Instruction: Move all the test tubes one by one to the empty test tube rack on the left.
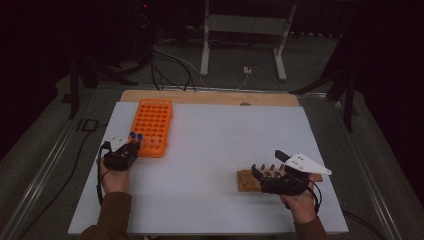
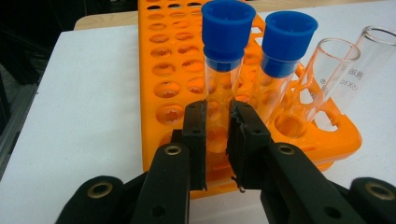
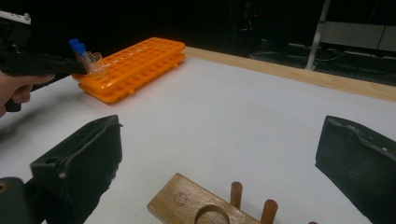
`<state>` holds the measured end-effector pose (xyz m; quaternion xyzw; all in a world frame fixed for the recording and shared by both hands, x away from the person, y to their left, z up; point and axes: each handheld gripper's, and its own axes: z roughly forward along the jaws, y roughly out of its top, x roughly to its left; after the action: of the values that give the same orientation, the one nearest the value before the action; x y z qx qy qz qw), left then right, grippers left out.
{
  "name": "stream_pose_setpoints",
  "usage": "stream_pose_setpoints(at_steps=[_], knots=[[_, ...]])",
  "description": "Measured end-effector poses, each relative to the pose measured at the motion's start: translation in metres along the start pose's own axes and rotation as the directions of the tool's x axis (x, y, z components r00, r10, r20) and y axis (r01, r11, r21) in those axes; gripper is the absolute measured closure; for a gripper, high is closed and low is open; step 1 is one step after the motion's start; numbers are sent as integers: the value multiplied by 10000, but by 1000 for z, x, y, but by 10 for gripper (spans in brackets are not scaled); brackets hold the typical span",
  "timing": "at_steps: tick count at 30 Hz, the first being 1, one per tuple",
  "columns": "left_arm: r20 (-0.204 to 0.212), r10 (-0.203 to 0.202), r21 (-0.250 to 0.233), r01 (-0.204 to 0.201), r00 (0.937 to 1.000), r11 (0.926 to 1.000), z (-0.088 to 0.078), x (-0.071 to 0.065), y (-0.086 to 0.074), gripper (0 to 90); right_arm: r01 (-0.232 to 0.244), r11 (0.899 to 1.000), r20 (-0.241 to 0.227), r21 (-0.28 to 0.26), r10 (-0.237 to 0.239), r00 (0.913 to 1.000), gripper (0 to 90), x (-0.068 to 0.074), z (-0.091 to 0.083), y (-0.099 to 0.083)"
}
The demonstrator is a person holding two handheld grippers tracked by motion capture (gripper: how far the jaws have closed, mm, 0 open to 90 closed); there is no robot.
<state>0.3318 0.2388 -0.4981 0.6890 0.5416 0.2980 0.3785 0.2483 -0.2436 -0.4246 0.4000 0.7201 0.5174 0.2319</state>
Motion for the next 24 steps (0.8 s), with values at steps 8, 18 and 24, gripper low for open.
stream_pose_setpoints(at_steps=[8,18,24], knots=[[240,-418,-138,421,9988,9990,-4,4,-3,680,-31,10000,57,-29,31,10000,3,-2,-2,1],[916,-1090,-876,1170,9898,9893,-25,5,-4,394,306,9995,387,-3,-305,9988,3,-4,-7,4],[1229,-1021,-1404,1191,9872,9829,-41,-5,0,149,261,9997,552,-42,-258,9981,3,-10,-12,6]])
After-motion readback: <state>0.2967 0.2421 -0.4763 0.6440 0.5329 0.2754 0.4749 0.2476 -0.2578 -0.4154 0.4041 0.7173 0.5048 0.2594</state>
